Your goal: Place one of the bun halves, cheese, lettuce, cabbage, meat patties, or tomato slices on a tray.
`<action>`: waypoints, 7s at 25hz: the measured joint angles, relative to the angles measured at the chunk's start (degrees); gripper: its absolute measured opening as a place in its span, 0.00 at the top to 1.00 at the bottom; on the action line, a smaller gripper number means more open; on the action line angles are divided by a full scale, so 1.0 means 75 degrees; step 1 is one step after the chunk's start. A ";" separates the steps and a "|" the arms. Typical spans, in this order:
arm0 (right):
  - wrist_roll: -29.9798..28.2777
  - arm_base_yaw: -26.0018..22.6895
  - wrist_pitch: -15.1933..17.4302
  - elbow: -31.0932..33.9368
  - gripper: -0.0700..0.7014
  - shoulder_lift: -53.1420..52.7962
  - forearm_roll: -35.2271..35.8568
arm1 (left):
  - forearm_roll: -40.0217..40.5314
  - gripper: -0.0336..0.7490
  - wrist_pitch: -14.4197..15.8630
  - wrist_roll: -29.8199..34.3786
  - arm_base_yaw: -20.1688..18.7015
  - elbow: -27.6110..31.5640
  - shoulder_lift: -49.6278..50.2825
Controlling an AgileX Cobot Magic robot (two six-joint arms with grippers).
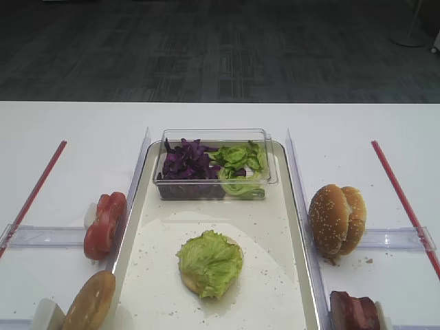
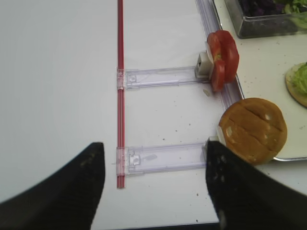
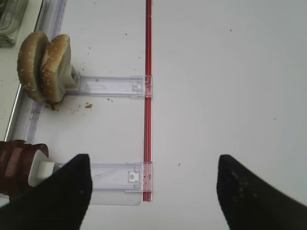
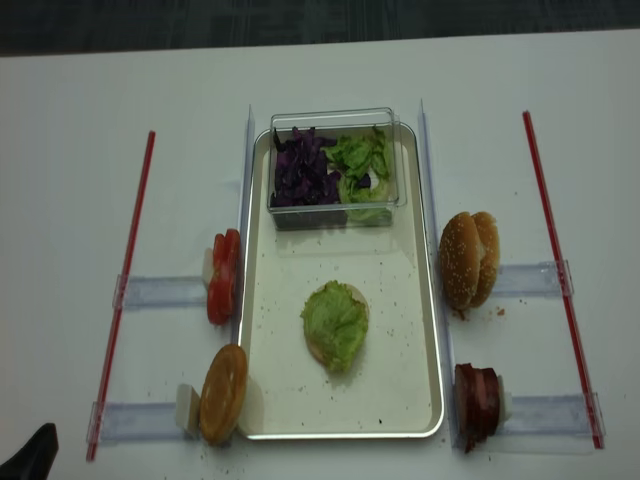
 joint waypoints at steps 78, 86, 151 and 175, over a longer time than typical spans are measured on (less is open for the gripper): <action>0.0626 0.0559 0.0117 0.0079 0.18 -0.1696 -0.0162 | 0.0000 0.42 0.0000 0.0000 0.0000 0.0000 0.0000; 0.0626 0.0559 0.0148 0.0079 0.18 -0.1696 -0.0177 | 0.0000 0.42 0.0000 0.0000 0.0000 0.0000 0.0000; 0.0626 0.0559 0.0148 0.0079 0.18 -0.1696 -0.0177 | 0.0000 0.42 0.0000 0.0000 0.0000 0.0000 0.0000; 0.0626 0.0559 0.0148 0.0079 0.19 -0.1696 -0.0177 | 0.0000 0.42 0.0000 0.0000 0.0000 0.0000 0.0000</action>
